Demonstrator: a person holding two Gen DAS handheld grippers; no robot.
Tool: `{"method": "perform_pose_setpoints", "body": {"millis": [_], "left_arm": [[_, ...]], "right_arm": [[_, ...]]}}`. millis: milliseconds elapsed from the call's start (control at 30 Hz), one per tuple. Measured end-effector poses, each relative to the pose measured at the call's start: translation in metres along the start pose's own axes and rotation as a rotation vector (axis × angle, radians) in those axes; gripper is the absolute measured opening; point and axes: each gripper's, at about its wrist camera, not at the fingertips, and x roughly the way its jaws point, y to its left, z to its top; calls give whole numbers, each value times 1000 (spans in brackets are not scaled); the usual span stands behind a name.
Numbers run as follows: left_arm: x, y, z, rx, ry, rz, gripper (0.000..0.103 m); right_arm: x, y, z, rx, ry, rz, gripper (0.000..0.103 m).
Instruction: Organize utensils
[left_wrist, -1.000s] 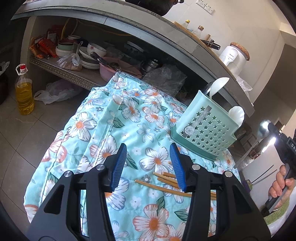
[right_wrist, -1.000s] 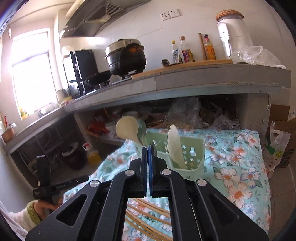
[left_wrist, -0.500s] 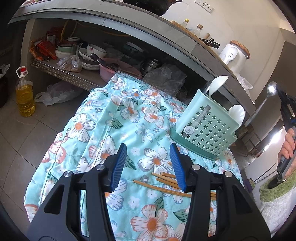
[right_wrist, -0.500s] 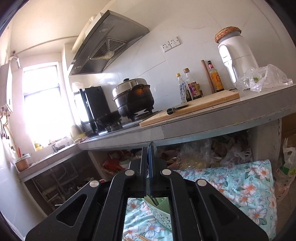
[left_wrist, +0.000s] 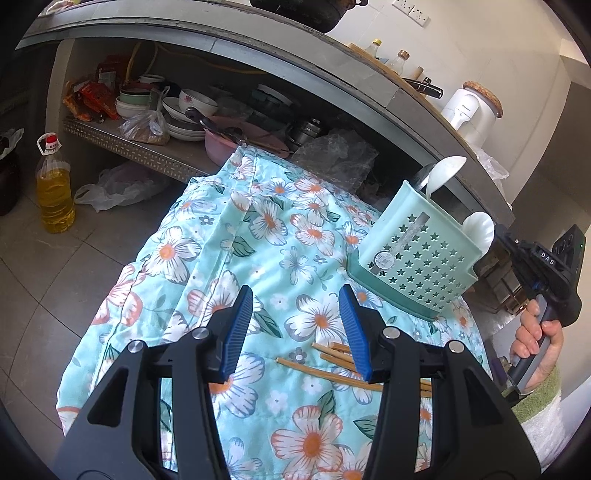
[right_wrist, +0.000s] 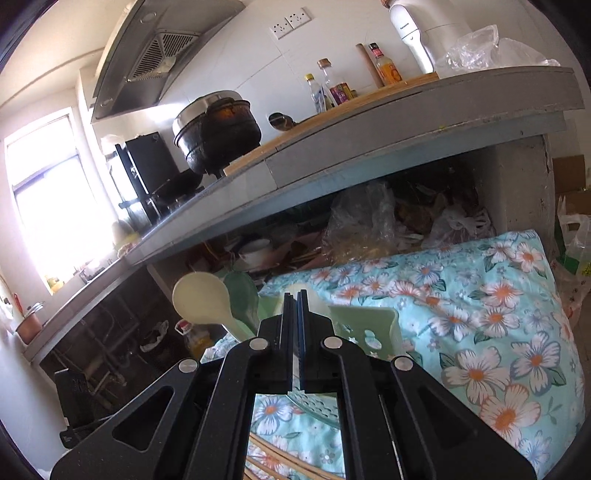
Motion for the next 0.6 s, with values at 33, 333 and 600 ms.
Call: {"method": "perform_pose_setpoints", "body": {"millis": [33, 333, 600], "left_arm": [[0, 0, 0, -1, 0, -1, 47], [-3, -5, -5, 5, 8, -15, 56], [-3, -13, -8, 36, 31, -20, 62]], "right_arm": [[-3, 0, -2, -3, -2, -14, 2], [-40, 0, -10, -5, -32, -59, 5], [-67, 3, -36, -11, 20, -102, 44]]}}
